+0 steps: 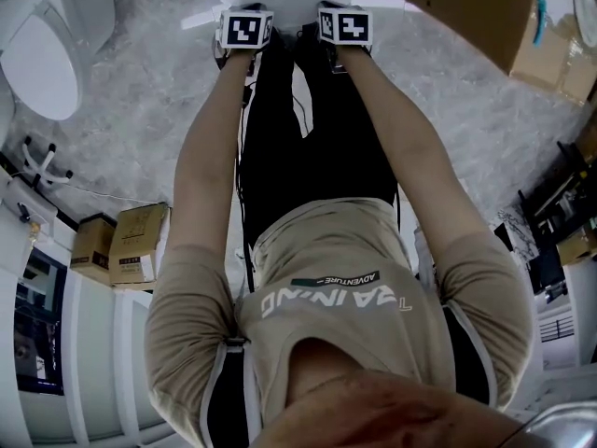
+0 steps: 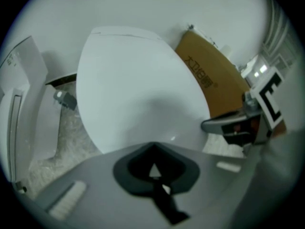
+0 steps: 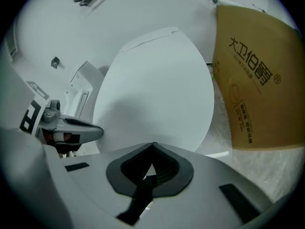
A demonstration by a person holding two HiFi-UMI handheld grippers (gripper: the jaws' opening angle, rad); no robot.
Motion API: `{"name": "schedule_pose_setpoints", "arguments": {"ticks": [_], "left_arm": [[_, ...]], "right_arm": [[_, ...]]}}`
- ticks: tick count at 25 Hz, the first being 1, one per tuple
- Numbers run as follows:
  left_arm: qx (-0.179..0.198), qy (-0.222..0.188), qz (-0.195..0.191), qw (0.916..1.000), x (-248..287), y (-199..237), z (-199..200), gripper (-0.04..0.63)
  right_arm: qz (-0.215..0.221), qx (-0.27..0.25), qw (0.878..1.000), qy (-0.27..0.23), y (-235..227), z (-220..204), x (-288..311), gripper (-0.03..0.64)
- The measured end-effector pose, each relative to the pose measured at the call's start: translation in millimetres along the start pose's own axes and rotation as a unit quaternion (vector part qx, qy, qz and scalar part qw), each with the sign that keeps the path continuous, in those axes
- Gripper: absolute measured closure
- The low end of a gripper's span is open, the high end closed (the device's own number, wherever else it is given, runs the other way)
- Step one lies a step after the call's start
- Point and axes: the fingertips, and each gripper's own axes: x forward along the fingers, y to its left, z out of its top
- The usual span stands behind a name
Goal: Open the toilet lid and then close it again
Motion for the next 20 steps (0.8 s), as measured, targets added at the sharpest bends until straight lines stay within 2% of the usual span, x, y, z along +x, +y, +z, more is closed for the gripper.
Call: {"name": "schedule_pose_setpoints", "arguments": {"ticks": [3, 6, 11, 17, 20], "left_arm": [[0.0, -0.008, 0.018, 0.9998, -11.5, -3.3, -4.3, 0.594], [0.006, 0.007, 0.026, 0.9996, -31.9, -13.7, -16.2, 0.594], [0.011, 0.005, 0.02, 0.9997, -81.5, -36.2, -17.6, 0.594], [0.052, -0.026, 0.017, 0.9982, -141.7, -57.6, 20.7, 0.594], [0.063, -0.057, 0.013, 0.9963, -168.7, -66.7, 52.0, 0.594]], "right_arm": [[-0.008, 0.006, 1.0, 0.018, -6.8, -1.3, -8.7, 0.606], [-0.01, -0.001, 1.0, 0.024, -7.9, -7.3, -31.3, 0.606], [-0.001, -0.002, 0.999, 0.032, 1.6, -27.4, -87.3, 0.606], [-0.005, -0.025, 1.0, -0.011, 11.9, -2.8, -158.9, 0.606], [0.008, -0.043, 0.998, -0.051, 22.4, 27.9, -188.2, 0.606]]}}
